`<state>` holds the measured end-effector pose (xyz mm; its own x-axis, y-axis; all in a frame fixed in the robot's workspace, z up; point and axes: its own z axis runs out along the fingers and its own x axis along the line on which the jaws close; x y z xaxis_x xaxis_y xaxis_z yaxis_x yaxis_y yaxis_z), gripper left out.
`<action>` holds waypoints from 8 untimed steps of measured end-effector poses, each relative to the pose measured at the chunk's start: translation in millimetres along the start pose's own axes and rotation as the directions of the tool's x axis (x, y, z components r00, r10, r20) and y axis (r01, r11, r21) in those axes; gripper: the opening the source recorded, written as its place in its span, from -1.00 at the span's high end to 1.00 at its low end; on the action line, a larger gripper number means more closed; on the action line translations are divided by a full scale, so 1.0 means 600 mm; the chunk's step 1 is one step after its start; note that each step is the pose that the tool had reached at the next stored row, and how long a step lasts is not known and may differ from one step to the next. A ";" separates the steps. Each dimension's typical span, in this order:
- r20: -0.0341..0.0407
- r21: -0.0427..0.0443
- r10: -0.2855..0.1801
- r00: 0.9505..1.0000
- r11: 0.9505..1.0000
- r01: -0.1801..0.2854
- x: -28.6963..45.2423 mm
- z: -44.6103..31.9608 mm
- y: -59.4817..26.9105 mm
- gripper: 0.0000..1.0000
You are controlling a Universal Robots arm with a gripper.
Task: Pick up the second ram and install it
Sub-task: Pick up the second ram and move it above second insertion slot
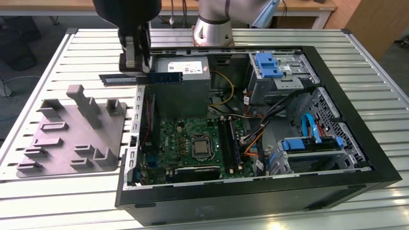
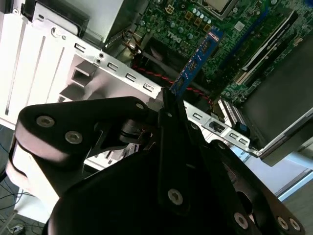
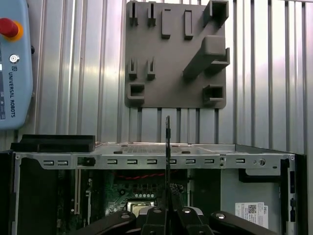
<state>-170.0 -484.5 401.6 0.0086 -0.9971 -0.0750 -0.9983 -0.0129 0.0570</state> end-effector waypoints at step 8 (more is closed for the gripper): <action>0.000 -0.001 0.000 1.000 1.000 0.000 0.000 0.001 -0.029 0.73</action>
<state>-152.6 -484.5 400.3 0.0086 -0.9971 -0.0752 -0.9982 -0.0129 0.0580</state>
